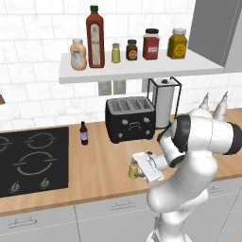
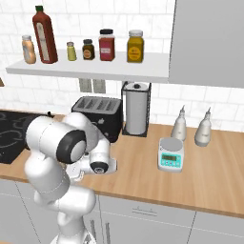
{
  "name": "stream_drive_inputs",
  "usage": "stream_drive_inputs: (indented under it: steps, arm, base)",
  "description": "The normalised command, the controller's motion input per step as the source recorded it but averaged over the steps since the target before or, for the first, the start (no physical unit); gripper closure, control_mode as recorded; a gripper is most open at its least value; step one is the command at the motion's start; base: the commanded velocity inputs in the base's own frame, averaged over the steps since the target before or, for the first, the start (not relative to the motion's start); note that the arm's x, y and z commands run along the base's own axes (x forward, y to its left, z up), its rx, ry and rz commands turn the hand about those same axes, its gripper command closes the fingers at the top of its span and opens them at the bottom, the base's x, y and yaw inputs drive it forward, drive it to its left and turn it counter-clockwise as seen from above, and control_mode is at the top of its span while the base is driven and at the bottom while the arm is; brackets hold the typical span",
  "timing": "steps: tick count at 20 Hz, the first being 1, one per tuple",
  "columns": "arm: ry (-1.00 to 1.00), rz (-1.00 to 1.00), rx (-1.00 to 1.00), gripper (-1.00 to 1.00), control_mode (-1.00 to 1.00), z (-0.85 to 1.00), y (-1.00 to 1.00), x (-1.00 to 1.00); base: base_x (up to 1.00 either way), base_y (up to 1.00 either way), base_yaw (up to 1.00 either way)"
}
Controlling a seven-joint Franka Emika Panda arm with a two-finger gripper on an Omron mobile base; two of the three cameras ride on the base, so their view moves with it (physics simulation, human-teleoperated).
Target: Put the shaker and condiment bottle from the counter next to their counterparts in the cabinet.
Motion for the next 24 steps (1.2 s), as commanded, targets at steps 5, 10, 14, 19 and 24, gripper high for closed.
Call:
stream_drive_inputs:
  steps: [5, 10, 14, 19, 24]
  arm:
    - [0.09, -0.19, 0.0, 1.0, -1.0, 1.0, -0.3, -0.39]
    - [0.09, -0.22, 0.0, 1.0, -1.0, 1.0, -0.24, -0.47]
    - [0.19, -0.23, 0.0, 1.0, -1.0, 1.0, -0.17, -0.39]
    - [0.26, -0.26, -0.01, 1.0, -1.0, 0.89, -0.07, -0.34]
    - [0.18, -0.36, -0.1, 1.0, -1.0, 0.71, -0.05, -0.27]
  base:
    - [0.0, 0.0, 0.0]
    - [0.0, 0.0, 0.0]
    - [0.0, 0.0, 0.0]
    - [0.0, 0.0, 0.0]
    - [0.0, 0.0, 0.0]
